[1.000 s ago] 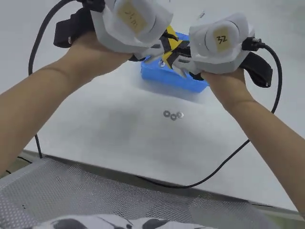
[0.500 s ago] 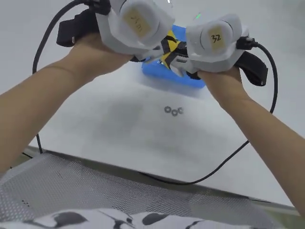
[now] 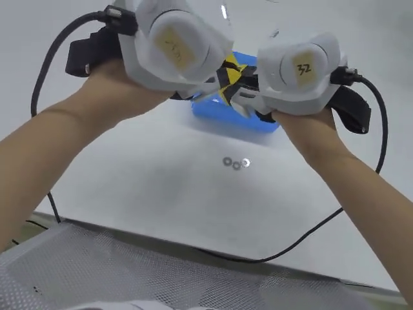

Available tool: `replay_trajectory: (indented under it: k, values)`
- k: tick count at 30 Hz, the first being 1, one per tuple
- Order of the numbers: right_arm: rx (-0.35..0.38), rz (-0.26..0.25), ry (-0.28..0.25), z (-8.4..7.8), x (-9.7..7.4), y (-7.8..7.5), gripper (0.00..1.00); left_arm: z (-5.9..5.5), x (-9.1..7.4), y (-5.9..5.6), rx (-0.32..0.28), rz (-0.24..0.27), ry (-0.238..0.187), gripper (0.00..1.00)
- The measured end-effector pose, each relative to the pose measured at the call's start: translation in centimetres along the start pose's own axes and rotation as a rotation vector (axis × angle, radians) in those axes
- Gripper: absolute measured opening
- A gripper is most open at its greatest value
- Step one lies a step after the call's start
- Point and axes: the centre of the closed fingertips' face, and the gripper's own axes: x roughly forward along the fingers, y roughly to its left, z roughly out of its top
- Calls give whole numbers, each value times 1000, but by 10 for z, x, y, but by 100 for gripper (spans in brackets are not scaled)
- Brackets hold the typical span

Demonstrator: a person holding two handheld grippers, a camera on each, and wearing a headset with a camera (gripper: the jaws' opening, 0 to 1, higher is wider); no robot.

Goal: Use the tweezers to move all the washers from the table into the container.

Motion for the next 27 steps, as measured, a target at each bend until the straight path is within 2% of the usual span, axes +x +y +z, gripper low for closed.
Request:
replay_trajectory:
  k: [5,9,12,14,19,24,27]
  values:
    - [13,11,-54,15,-25,5,9,23,-17,-7,6,-7,-50,0]
    - [18,19,-78,21,-38,12,10,32,-25,-14,41,-7,-55,0]
    - [98,48,-114,23,-46,18,13,37,-33,-18,51,-12,-57,0]
    - [100,45,-122,23,-51,19,14,37,-38,-22,46,-11,-59,0]
    - [78,67,-116,21,-57,35,10,38,-44,-32,27,-27,-66,0]
    - [59,68,-86,8,-58,46,9,34,-43,-46,31,-58,-49,0]
    - [84,78,-72,0,-56,51,9,30,-41,-52,23,-73,-41,0]
